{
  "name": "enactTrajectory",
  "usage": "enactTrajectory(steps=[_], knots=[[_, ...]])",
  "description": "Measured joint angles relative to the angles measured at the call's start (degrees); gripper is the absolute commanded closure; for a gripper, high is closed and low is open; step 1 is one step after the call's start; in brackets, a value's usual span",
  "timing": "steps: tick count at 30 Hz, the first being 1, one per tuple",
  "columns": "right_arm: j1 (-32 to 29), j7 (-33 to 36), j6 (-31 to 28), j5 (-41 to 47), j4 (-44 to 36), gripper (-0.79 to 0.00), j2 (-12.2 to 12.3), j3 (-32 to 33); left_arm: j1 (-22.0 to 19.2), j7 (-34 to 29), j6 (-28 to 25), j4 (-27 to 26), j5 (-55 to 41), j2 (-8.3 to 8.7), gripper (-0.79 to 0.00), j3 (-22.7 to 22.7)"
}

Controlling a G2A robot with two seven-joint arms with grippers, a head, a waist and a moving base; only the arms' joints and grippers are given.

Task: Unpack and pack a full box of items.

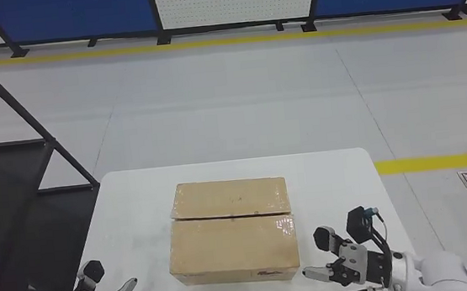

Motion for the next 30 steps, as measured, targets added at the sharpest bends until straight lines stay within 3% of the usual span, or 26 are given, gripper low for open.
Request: enactTrajectory(steps=[3,6,13,22,30], knots=[[-0.1,-0.1,0.2,0.0,0.1,-0.785,0.0,-0.1,0.0,0.0,0.0,0.0,0.0,0.00,-0.785,0.0],[0.5,2.0,4.1,1.7,1.3,-0.785,0.1,-1.6,0.0,0.0,0.1,0.0,0.0,0.00,-0.785,0.1],[6.4,5.1,9.6,13.0,6.9,-0.785,-0.1,-4.5,-1.5,-2.5,-2.0,0.0,-0.7,0.30,-0.785,1.0],[13.0,9.5,11.8,19.3,13.0,-0.785,-0.3,-8.3,-3.3,-9.4,-2.8,2.0,-7.3,1.01,-0.785,-0.1],[18.1,12.5,11.8,26.5,17.9,-0.785,-0.7,-11.6,-2.5,-7.4,-0.9,1.3,-4.2,0.99,-0.785,-0.1]])
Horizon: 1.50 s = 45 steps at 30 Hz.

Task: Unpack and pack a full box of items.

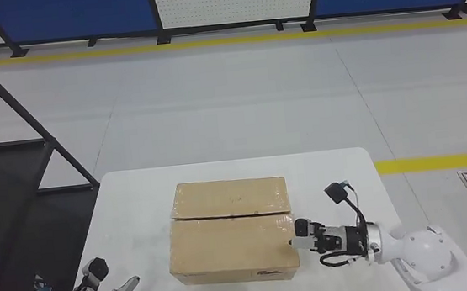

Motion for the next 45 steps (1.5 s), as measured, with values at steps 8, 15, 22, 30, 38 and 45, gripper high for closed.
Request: enactTrajectory(steps=[8,15,22,30,38,45], knots=[[2.6,3.8,-2.9,7.1,2.7,-0.785,-0.1,-1.3,0.0,0.9,0.8,0.0,1.7,-0.02,-0.785,0.0],[5.2,12.4,-7.6,17.1,6.4,-0.785,-0.1,-2.4,0.0,0.9,0.8,0.0,1.7,-0.02,-0.785,0.0],[5.6,13.4,-7.7,20.2,1.3,-0.785,1.0,-4.7,0.0,0.9,0.8,0.0,1.7,-0.02,-0.785,0.0],[4.6,11.8,-9.3,17.3,-3.5,-0.785,3.8,-8.0,-0.6,1.9,2.1,-0.5,-0.7,-0.09,-0.785,0.2],[4.5,8.7,-12.4,11.7,-6.6,-0.785,7.2,-14.4,-0.6,1.9,1.7,-2.0,-3.3,-0.03,-0.785,0.2],[4.9,2.9,-18.2,3.6,-7.9,-0.785,11.5,-21.7,-0.9,1.6,2.4,-2.1,-2.8,-0.02,-0.785,1.0]])
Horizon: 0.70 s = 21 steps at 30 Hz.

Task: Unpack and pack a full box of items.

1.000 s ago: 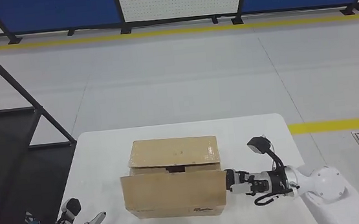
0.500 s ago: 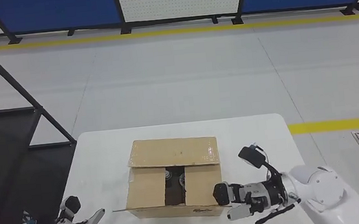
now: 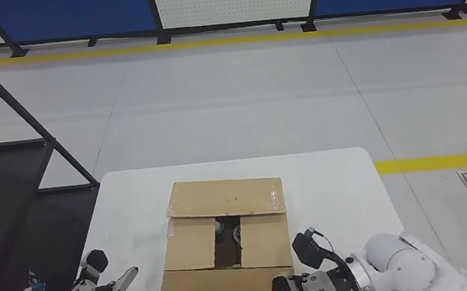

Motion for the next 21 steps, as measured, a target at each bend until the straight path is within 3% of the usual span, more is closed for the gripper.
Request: enactTrajectory(steps=[10,21], knots=[[3.4,-7.3,-7.2,-5.7,5.3,-0.785,5.2,-8.8,0.0,0.0,0.0,0.0,0.0,0.00,-0.785,0.0],[7.2,-10.8,-10.8,-5.3,7.7,-0.785,6.4,-14.2,0.0,0.0,0.0,0.0,0.0,0.00,-0.785,0.0]])
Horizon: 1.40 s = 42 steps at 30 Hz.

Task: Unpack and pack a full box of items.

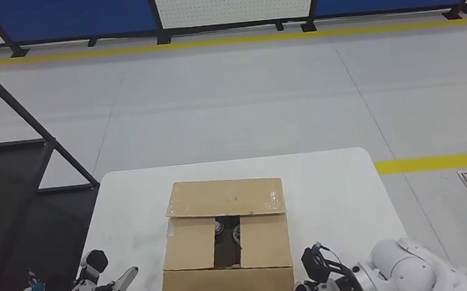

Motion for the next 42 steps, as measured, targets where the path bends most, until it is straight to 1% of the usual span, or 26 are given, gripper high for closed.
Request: enactTrajectory(steps=[6,9,12,15,17,20,25,29,33,36,39,42], knots=[[0.0,-6.0,-6.0,-2.5,-1.4,-0.785,2.5,-0.7,0.0,0.1,0.1,-0.1,0.0,-0.01,-0.785,0.1],[-0.2,-6.2,-6.2,-3.0,-2.6,-0.785,4.1,-0.1,0.5,0.4,-0.9,-1.0,-0.5,-0.02,-0.785,0.4],[-1.0,-6.1,-6.1,-3.3,-4.0,-0.785,5.8,1.4,1.2,0.6,-2.9,-2.0,-2.9,0.03,-0.785,0.1],[-2.5,-6.8,-6.1,-1.9,-5.0,-0.785,7.2,4.3,1.4,-0.9,-5.7,-3.0,-5.3,0.25,-0.785,-0.2],[-4.0,-8.4,-6.1,-0.9,-5.7,-0.785,8.2,7.0,0.9,-2.5,-6.9,-3.9,-4.6,0.46,-0.785,-0.2],[-6.6,-11.5,-6.1,-0.1,-7.0,-0.785,9.3,10.9,0.3,-3.1,-7.3,-5.1,-0.4,0.57,-0.785,1.0],[-11.0,-15.3,-6.1,0.5,-9.8,-0.785,10.6,16.3,-0.2,0.6,-5.5,-5.5,9.6,0.29,-0.785,4.7],[-13.6,-16.2,-6.1,1.1,-10.7,-0.785,11.1,19.0,0.1,2.8,-7.3,-4.9,17.2,0.35,-0.785,6.4],[-15.1,-16.1,-6.1,2.1,-10.9,-0.785,11.1,20.4,1.1,6.9,-10.3,-3.9,23.1,0.47,-0.785,6.9],[-15.6,-16.0,-6.1,3.7,-10.4,-0.785,10.9,20.9,1.5,10.9,-10.6,-3.1,27.8,0.53,-0.785,6.4],[-15.6,-16.4,-6.1,4.7,-9.0,-0.785,10.5,21.2,2.2,15.0,-9.3,-2.0,32.9,0.49,-0.785,6.9],[-15.0,-18.2,-5.2,5.2,-7.9,-0.785,9.9,21.2,2.4,18.6,-6.1,-1.0,38.1,0.37,-0.785,7.9]])
